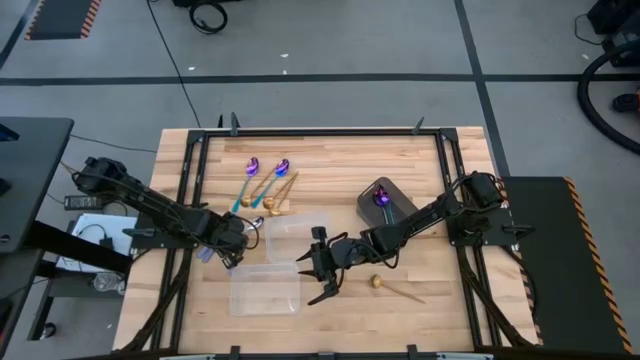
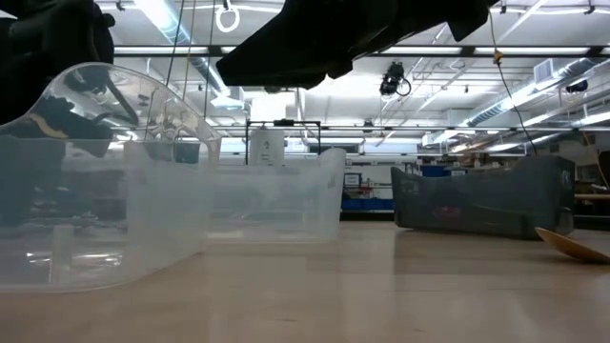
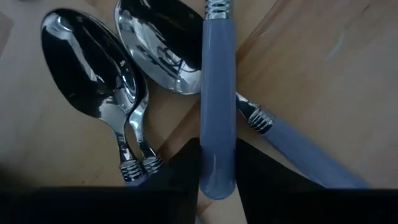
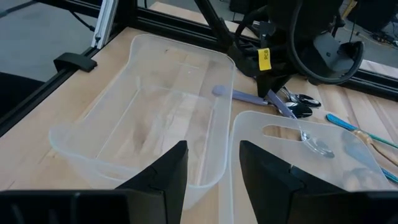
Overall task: Sort silverware by color (type)
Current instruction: Put the violet spoon into the top transparent bin
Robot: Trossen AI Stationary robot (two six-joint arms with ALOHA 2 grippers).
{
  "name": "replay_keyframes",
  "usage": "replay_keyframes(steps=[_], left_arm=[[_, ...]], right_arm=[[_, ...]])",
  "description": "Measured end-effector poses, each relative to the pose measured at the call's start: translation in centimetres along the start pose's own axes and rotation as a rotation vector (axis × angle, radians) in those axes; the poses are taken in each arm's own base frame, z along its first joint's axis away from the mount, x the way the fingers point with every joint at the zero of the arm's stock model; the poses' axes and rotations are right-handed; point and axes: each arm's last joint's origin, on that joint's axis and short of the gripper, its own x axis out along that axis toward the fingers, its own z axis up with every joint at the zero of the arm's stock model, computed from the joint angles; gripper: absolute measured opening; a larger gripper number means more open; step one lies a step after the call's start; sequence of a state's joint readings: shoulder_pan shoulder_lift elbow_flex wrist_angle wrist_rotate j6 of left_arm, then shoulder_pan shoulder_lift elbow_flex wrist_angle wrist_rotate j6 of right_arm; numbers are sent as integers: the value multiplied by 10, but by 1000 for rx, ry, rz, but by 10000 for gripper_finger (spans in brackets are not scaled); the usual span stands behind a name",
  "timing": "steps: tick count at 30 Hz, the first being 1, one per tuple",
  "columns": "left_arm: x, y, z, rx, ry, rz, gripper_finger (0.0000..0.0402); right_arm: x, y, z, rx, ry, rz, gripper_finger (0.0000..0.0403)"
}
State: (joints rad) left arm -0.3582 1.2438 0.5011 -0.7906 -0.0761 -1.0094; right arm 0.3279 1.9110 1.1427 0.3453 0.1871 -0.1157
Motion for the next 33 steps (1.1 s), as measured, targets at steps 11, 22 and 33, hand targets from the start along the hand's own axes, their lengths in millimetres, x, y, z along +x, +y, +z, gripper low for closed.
replay_keyframes(steps=[11, 22, 33], left_arm=[[-23, -3, 5, -18, 28, 65, 80], [-93, -28, 34, 77, -225, 52, 80], [-89, -58, 63, 237, -398, -19, 80]], right_arm=[[-2, 2, -4, 74, 52, 7, 155], [-17, -2, 1, 76, 141, 15, 155], [-18, 1, -8, 101, 151, 18, 155]])
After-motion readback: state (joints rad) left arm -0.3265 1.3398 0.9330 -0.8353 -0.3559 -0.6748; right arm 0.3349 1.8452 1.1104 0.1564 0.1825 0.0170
